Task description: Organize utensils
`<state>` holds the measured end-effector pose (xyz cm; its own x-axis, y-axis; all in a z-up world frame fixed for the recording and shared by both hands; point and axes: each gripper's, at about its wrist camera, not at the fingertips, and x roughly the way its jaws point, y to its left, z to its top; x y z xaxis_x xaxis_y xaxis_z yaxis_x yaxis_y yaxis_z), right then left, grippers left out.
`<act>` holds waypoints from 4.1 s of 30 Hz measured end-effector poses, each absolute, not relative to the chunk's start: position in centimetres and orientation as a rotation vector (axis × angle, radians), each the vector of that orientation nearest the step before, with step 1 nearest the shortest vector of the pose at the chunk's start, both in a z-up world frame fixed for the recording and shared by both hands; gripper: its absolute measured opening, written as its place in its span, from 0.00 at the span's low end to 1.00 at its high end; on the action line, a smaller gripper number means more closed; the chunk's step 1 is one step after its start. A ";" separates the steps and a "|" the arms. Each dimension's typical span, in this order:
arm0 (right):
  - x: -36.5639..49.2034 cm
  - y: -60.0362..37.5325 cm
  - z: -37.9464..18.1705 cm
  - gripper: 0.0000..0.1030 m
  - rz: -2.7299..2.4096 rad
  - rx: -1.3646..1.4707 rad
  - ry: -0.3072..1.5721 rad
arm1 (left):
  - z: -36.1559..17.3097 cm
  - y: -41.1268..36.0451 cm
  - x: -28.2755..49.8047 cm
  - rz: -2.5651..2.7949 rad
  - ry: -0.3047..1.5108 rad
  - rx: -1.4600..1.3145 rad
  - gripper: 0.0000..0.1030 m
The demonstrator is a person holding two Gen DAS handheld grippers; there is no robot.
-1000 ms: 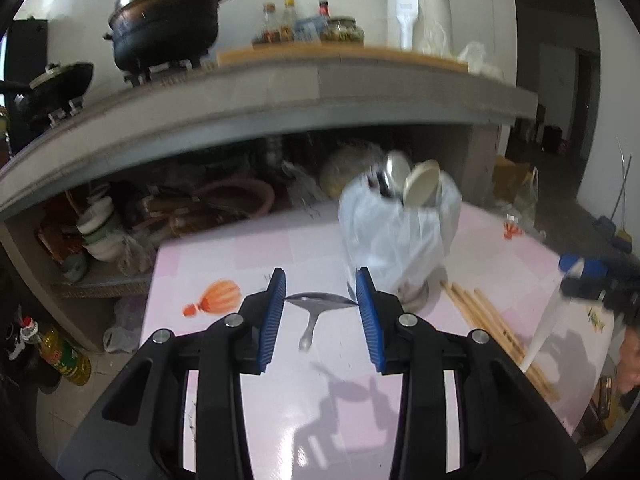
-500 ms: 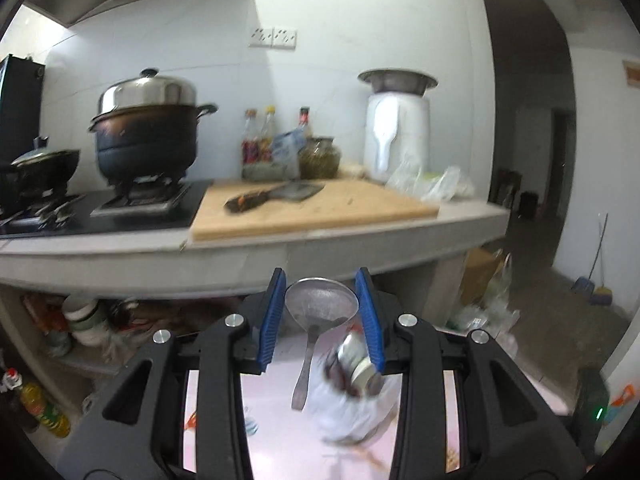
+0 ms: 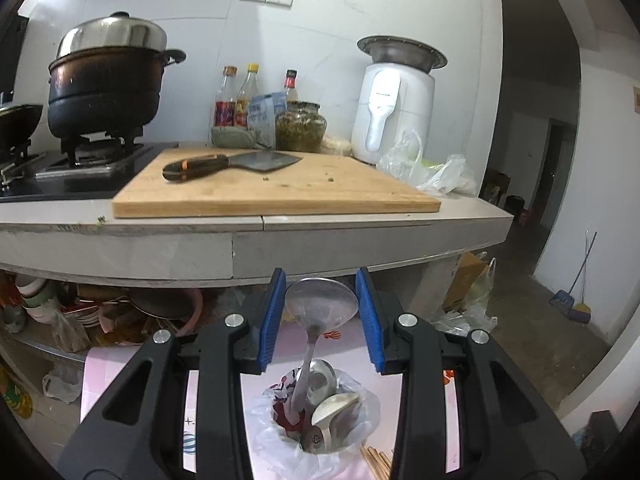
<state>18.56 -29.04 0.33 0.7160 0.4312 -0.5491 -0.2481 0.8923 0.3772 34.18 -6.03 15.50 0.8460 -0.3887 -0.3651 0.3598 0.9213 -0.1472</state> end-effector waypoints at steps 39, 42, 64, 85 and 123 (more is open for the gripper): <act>18.8 -30.4 0.2 0.56 0.354 0.300 0.686 | 3.7 -6.3 38.9 -0.370 0.602 -0.111 0.33; 18.9 -30.4 0.0 0.56 0.358 0.304 0.692 | 3.5 -6.6 39.0 -0.365 0.620 -0.096 0.33; 18.7 -30.4 0.5 0.56 0.348 0.296 0.679 | 4.8 -5.3 37.7 -0.353 0.604 -0.116 0.61; 26.5 -27.4 15.7 0.56 0.462 0.230 0.427 | 1.5 9.0 19.0 -0.101 0.561 -0.223 0.80; 35.8 -10.6 7.9 0.57 0.423 -0.408 0.532 | -5.0 19.2 9.6 0.140 0.620 -0.367 0.80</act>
<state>35.82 -10.56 7.91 0.7808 0.2766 -0.5601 -0.4829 0.8361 -0.2602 9.62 19.24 -5.01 0.8069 0.0189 -0.5904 -0.2363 0.9263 -0.2933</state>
